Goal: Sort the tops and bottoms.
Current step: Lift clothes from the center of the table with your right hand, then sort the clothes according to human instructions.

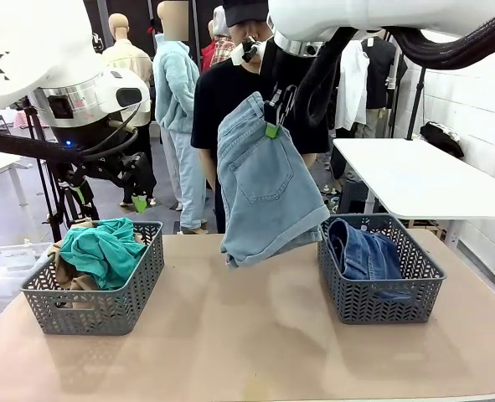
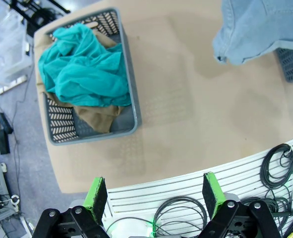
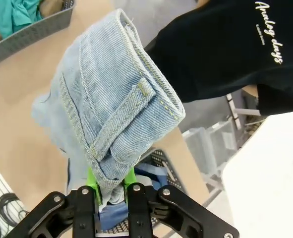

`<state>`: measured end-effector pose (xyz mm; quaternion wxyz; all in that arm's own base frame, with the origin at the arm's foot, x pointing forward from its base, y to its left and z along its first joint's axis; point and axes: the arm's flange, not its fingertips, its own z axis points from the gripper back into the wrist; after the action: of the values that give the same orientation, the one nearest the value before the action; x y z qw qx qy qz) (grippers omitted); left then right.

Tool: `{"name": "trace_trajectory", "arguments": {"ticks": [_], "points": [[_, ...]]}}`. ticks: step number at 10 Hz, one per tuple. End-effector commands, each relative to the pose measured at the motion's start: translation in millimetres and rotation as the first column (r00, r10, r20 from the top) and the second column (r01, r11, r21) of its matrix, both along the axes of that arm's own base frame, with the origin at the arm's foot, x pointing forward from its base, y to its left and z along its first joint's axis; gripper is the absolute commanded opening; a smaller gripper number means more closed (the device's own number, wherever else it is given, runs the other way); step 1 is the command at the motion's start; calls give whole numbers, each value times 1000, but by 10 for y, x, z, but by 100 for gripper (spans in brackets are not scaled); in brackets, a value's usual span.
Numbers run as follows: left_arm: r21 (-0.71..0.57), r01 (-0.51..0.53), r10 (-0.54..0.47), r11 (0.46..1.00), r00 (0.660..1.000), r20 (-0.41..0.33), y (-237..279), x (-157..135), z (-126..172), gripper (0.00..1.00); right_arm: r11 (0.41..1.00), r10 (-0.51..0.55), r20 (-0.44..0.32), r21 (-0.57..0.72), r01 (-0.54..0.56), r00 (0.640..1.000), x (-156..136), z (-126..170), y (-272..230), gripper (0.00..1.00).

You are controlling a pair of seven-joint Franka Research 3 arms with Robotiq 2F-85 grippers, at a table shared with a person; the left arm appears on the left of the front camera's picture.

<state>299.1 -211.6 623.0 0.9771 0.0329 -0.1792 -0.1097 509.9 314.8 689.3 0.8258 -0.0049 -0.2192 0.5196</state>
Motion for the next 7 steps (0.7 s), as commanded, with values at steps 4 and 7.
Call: {"name": "trace_trajectory", "arguments": {"ticks": [4,7], "points": [[4,0,0,1000,1000,-5,32,-3,5,100,1000,-2,21,6,2,1000,21,54,0,0],[4,0,0,1000,1000,-5,32,-3,5,100,1000,-2,21,6,2,1000,21,54,0,0]]}}
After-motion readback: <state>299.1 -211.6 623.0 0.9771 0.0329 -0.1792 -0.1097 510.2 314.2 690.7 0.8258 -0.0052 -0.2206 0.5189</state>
